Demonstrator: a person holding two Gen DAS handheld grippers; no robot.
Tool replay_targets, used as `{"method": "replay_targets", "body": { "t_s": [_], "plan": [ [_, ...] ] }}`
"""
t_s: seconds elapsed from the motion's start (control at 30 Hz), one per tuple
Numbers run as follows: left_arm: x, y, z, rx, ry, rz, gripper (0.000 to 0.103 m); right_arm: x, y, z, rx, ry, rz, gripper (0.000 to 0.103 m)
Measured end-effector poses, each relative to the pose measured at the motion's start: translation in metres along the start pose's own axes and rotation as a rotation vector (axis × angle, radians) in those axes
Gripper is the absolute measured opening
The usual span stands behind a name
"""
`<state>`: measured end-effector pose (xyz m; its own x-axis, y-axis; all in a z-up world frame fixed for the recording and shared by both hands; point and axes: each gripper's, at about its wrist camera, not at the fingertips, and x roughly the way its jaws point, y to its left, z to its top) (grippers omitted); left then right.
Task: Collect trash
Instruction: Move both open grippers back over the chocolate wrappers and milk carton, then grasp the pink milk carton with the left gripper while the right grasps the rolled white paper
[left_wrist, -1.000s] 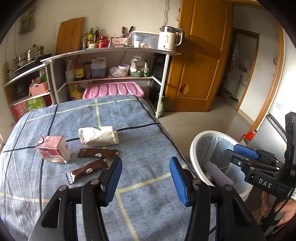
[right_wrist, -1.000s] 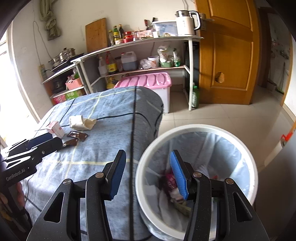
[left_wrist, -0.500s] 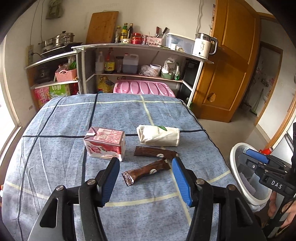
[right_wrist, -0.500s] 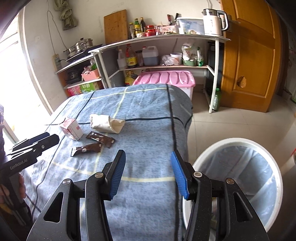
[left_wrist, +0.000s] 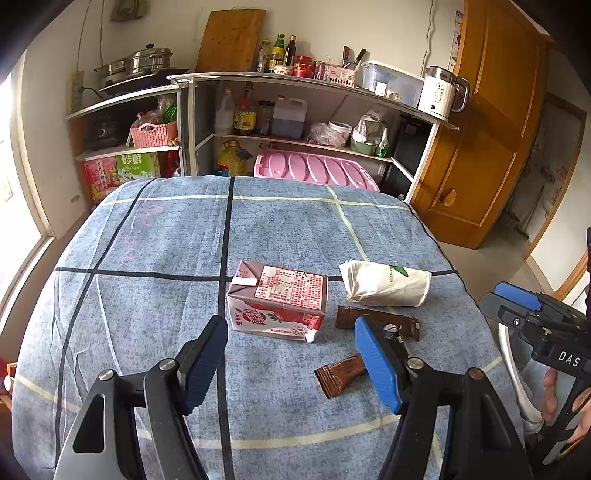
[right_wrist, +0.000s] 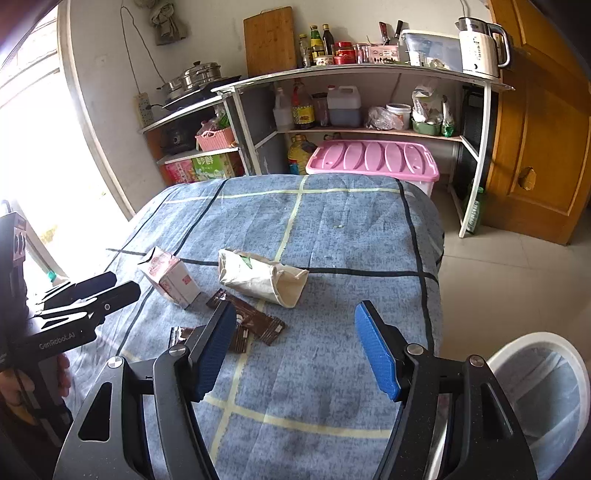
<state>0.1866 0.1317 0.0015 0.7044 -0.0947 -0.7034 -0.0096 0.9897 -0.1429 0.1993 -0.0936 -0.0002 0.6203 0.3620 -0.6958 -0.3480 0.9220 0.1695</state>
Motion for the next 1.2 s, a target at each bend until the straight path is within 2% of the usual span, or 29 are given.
{"method": "replay_targets", "body": {
  "t_s": [0.43,0.6,0.7,0.8,0.9,0.93,0.97,1.2],
  "plan": [
    [0.029,0.004,0.011,0.040,0.034,-0.006,0.071,0.055,0.006,0.017,-0.044,0.044,0.061,0.067],
    [0.038,0.001,0.015,0.068,0.046,-0.005,0.071,0.068,0.005,0.022,-0.030,0.072,0.117,0.067],
    [0.041,-0.003,0.016,0.096,0.046,-0.001,0.071,0.073,0.011,0.022,-0.060,0.078,0.122,0.067],
    [0.046,0.000,0.017,0.078,0.056,-0.008,0.071,0.079,0.013,0.023,-0.057,0.088,0.140,0.067],
    [0.048,-0.001,0.019,0.095,0.044,0.033,0.071,0.084,0.010,0.022,-0.042,0.101,0.137,0.052],
    [0.049,-0.001,0.019,0.096,0.048,0.032,0.071,0.085,0.009,0.022,-0.039,0.102,0.131,0.040],
    [0.050,-0.001,0.019,0.094,0.052,0.026,0.071,0.086,0.008,0.021,-0.036,0.103,0.134,0.034],
    [0.055,0.001,0.019,0.092,0.045,0.036,0.071,0.080,0.008,0.019,-0.021,0.090,0.162,0.021]
  ]
}}
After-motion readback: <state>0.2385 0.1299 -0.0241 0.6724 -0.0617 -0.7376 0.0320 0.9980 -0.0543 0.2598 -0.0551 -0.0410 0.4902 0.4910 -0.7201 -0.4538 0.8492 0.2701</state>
